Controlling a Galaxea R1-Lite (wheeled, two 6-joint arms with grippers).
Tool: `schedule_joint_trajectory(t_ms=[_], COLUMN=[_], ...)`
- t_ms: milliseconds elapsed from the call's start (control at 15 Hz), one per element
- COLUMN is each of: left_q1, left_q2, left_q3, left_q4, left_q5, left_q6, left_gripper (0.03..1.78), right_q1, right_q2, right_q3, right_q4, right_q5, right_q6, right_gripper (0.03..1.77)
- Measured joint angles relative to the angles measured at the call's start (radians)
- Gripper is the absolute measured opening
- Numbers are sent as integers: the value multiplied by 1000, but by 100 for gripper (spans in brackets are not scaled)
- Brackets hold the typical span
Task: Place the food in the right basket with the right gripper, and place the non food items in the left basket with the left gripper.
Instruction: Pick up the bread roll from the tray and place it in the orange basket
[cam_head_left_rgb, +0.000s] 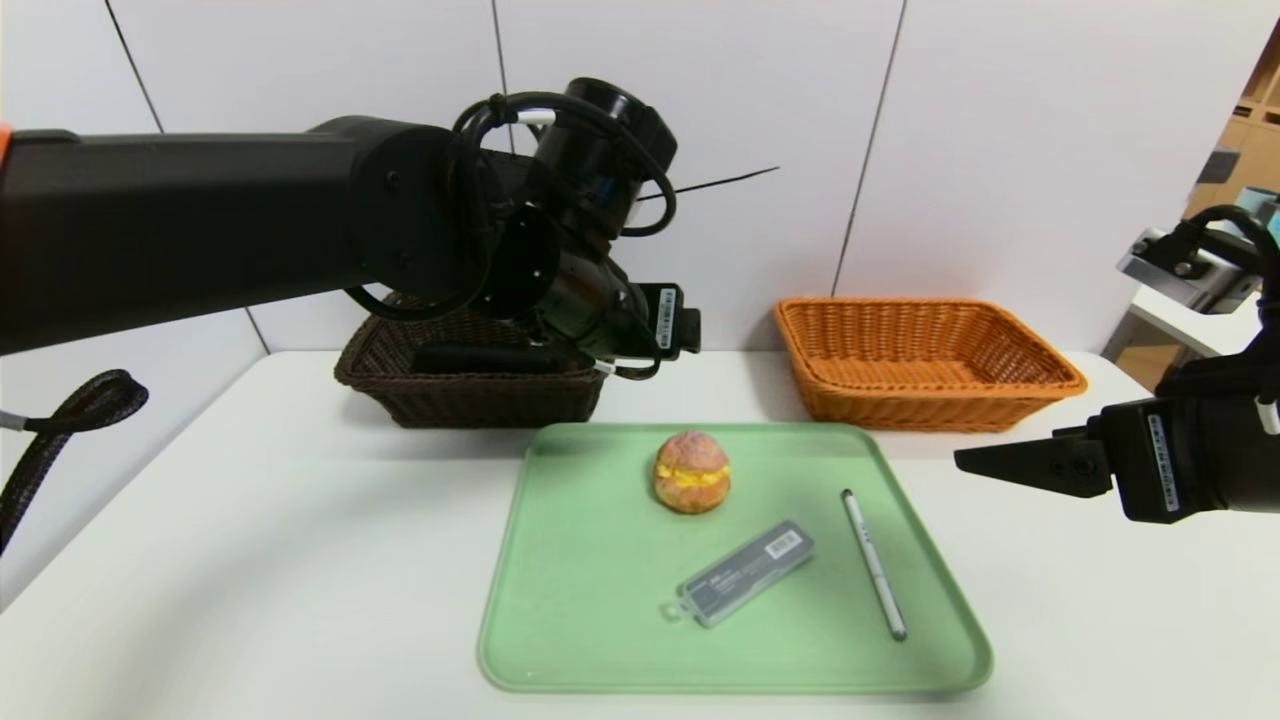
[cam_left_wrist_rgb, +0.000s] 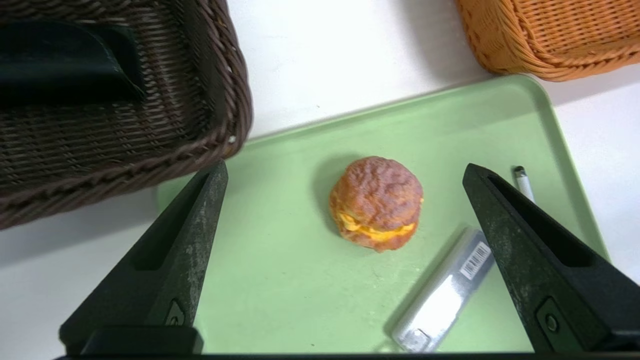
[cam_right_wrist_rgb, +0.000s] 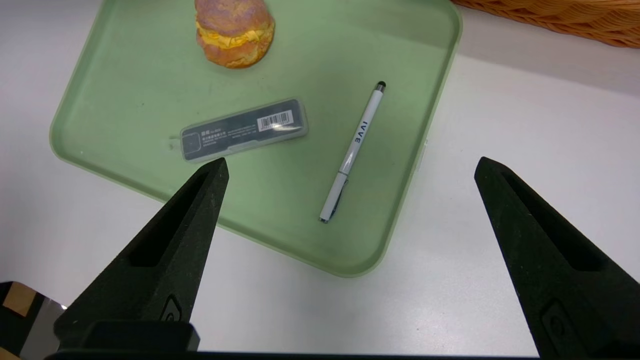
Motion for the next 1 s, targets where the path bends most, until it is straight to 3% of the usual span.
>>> schedule_joint_trajectory(t_ms=[333,667,1000], left_q1=[-28,-64,-84], left_q2=[-13,-34,-101], left_q3=[4,6,12], left_q4=[42,78,201], left_q5=[2,44,42], left_q6=[-6,-14,-6], left_gripper=[168,169,169], right_q1=[-1,0,15], right_q2=[-9,7,79], right_q3=[7,3,-9], right_q4=[0,-2,-127], right_q5=[0,0,4], right_q6=[-1,-1,19], right_gripper=[170,170,170])
